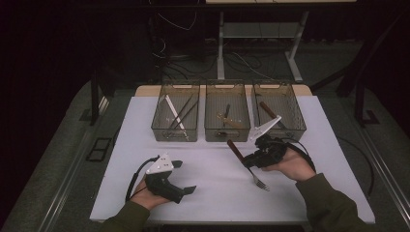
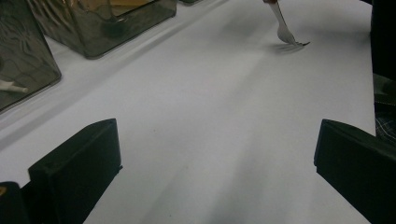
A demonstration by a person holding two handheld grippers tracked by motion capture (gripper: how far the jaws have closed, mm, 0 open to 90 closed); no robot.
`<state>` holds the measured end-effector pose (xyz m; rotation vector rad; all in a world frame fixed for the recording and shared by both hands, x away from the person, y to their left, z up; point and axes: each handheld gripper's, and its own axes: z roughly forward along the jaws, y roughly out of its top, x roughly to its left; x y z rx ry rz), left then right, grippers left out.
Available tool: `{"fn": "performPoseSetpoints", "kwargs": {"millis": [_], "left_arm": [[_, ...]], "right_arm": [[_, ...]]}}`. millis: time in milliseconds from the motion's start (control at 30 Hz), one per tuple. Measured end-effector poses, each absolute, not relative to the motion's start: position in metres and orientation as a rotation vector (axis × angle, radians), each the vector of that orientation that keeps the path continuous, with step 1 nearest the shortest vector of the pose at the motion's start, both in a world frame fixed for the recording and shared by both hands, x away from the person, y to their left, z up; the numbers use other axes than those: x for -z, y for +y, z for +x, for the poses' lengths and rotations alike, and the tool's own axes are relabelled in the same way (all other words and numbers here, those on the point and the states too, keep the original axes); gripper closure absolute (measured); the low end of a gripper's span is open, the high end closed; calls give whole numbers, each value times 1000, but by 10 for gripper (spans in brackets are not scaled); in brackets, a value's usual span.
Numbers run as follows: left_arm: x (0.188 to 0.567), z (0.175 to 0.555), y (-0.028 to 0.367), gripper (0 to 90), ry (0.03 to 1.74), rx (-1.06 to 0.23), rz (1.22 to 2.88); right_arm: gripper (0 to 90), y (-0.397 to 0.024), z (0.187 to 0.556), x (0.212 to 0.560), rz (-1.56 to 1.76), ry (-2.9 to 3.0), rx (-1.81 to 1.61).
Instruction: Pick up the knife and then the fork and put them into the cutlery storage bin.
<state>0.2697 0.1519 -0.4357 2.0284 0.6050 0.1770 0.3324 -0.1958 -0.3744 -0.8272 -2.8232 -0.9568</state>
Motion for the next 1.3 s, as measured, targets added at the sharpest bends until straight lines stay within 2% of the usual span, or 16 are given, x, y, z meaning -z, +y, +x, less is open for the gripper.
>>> {"fn": "performPoseSetpoints", "kwargs": {"millis": [700,1000,1300], "left_arm": [[436,270,152,0,605,-183,2030],[436,271,152,0,607,-183,2030],[436,270,152,0,612,-178,2022]], "right_arm": [[769,-265,346,335,-1051,-2766,1242],[769,-297,373,300,-1247,-2776,1345],[769,-312,404,275,-1389,-2804,1358]]}}
